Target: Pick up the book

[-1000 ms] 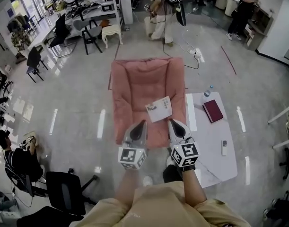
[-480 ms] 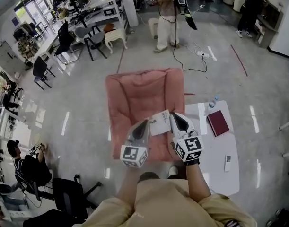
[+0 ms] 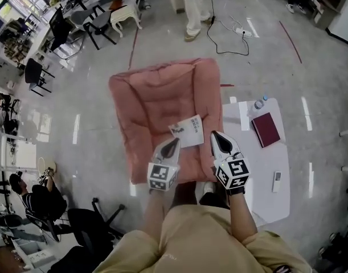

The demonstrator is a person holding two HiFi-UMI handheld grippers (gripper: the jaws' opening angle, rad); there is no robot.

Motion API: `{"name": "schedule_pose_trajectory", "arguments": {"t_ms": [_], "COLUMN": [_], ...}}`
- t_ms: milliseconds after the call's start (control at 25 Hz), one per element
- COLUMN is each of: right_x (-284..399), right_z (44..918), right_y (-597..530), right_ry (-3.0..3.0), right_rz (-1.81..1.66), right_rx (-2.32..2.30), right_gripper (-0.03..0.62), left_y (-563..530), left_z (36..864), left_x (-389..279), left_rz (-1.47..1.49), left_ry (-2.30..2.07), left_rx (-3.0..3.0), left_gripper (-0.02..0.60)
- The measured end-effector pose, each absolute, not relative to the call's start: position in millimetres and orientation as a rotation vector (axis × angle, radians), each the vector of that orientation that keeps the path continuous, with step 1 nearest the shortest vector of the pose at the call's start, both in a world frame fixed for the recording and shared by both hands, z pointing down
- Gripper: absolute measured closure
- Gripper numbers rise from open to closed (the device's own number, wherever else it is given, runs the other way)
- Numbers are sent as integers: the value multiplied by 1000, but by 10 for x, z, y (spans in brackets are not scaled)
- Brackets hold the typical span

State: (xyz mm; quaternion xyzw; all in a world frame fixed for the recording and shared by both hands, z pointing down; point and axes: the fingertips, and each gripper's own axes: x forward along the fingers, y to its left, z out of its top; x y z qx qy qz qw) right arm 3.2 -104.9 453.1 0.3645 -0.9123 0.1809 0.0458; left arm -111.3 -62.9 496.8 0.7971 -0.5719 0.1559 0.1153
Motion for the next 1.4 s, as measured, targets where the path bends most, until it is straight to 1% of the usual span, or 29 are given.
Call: {"name": "schedule_pose_trajectory", "arguments": {"t_ms": [240, 560, 920, 1080, 1160, 1400], "right_x": [-138, -397, -544, -585, -577, -567], "right_z": [5150, 5856, 6595, 6845, 6966, 7193], "right_y": [-1436, -1801, -2139, -2194, -2214, -2257], "right_ry": [-2652, -2532, -2445, -2418, -2402, -2362], "right_rz": [645, 726, 797, 835, 846, 855], "right_rx": [1128, 1101, 1068, 1069, 1066, 1065], "right_gripper": [589, 589, 589, 589, 589, 589], "left_y": [-1260, -1825, -2177, -2372, -2502, -2634], "left_z": [5736, 6757, 7967, 8338, 8493, 9053], "left_x": [-1335, -1498, -1358, -1343, -1288, -1145], "left_rz": [631, 799, 937, 955, 956, 1077], "left_ry": [-1468, -1183, -885, -818, -794, -559], "left_rx": [2364, 2400, 2418, 2408, 2429, 2459], "left_gripper": [554, 499, 428, 386, 382, 311]}}
